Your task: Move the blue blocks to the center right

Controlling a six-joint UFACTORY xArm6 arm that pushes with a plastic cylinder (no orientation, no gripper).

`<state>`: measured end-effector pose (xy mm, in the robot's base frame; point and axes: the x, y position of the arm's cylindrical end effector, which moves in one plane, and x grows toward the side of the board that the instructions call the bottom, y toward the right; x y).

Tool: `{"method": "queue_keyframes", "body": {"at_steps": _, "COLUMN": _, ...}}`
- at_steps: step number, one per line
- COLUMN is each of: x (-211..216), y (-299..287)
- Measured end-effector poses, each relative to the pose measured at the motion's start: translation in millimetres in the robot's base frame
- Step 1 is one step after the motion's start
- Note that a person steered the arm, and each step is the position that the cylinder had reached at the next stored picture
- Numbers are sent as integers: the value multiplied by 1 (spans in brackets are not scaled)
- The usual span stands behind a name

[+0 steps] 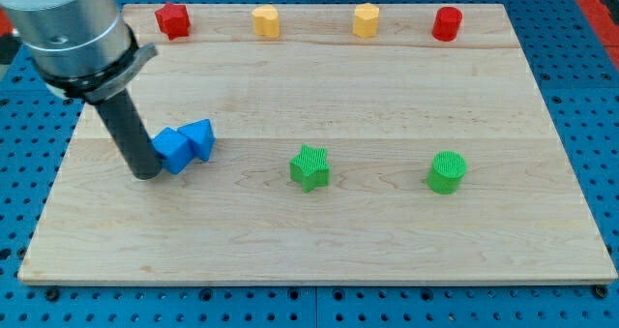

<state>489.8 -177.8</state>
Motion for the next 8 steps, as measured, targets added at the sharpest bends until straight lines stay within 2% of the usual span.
{"method": "queue_keyframes", "body": {"at_steps": 1, "x": -3, "y": 12}}
{"method": "queue_keyframes", "body": {"at_steps": 3, "x": -61, "y": 28}}
{"method": "queue_keyframes", "body": {"at_steps": 5, "x": -67, "y": 63}}
{"method": "queue_keyframes", "body": {"at_steps": 6, "x": -87, "y": 63}}
{"method": "queue_keyframes", "body": {"at_steps": 8, "x": -88, "y": 119}}
